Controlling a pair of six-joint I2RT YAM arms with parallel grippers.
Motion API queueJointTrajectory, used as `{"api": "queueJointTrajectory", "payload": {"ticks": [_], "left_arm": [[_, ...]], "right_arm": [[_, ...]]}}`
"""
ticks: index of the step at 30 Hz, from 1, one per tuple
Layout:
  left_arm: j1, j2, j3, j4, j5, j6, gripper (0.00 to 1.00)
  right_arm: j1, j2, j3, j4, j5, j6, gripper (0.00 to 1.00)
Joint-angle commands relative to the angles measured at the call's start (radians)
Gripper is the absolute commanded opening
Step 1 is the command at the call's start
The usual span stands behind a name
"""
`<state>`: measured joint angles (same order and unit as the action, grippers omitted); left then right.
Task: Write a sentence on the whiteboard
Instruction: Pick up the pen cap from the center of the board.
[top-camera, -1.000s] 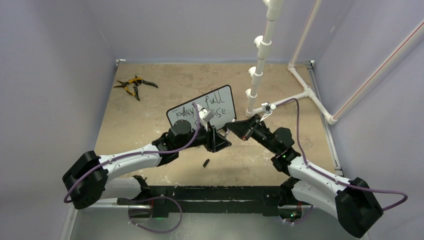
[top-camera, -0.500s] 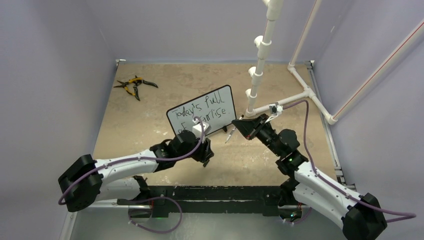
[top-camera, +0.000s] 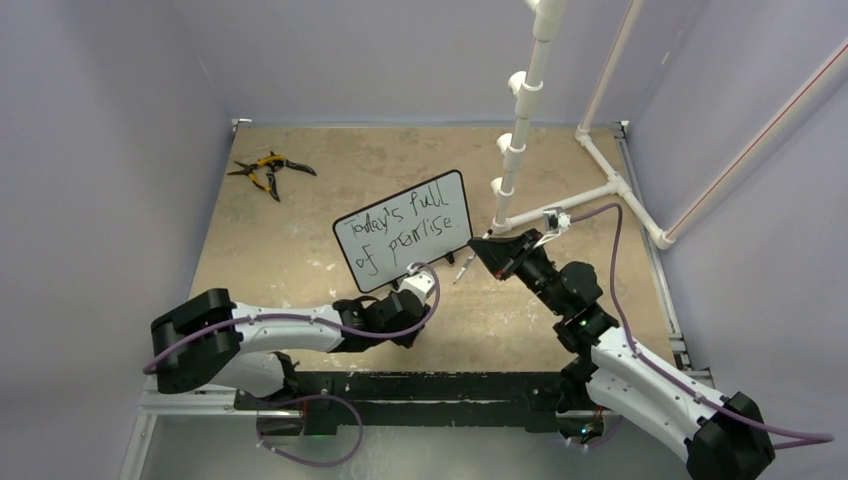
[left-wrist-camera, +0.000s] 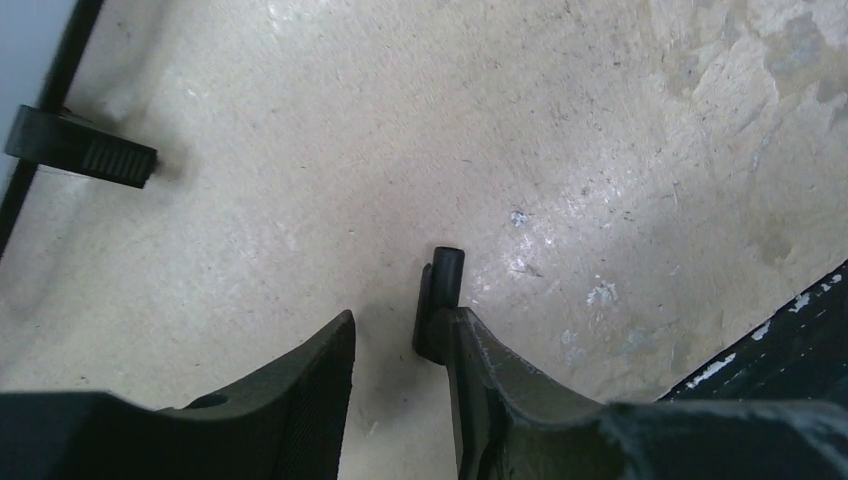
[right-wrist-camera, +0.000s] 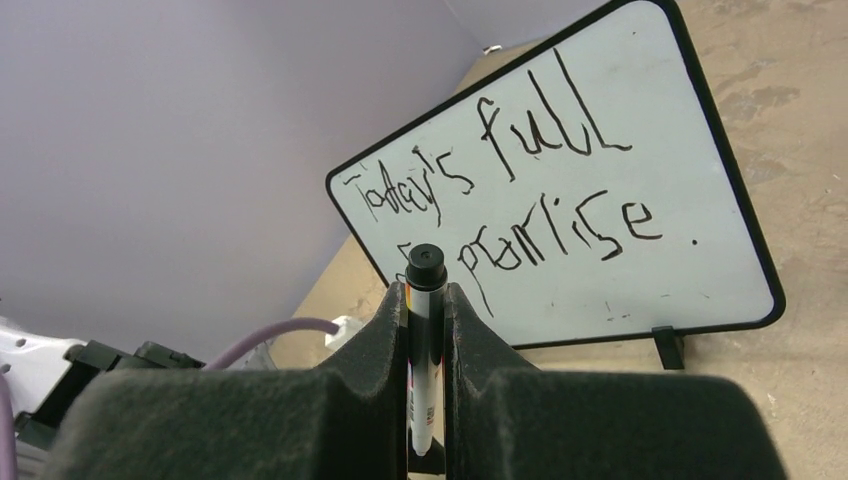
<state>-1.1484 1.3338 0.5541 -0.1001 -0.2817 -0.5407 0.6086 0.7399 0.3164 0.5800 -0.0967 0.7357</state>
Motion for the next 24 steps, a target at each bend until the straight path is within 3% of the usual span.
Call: {"api": "queueJointTrajectory", "payload": {"ticks": [1, 13, 20, 24], "left_arm": [[-0.038, 0.043, 0.036, -0.045, -0.086, -0.044, 0.37], [-0.067, 0.069, 0.040, -0.038, -0.095, -0.032, 0.29], [-0.085, 0.082, 0.025, -0.016, -0.087, -0.050, 0.02], [-0.088, 0.045, -0.015, 0.060, -0.093, -0.085, 0.00]], "right_arm": [[0.001, 0.001, -0.012, 0.020, 0.011, -0.018, 0.00], [0.001, -0.001, -0.016, 0.009, 0.018, -0.015, 0.00], [0.002, 0.002, -0.014, -0.040, 0.044, 0.021, 0.00], [0.003, 0.015, -0.032, -0.074, 0.051, 0.074, 0.00]]}}
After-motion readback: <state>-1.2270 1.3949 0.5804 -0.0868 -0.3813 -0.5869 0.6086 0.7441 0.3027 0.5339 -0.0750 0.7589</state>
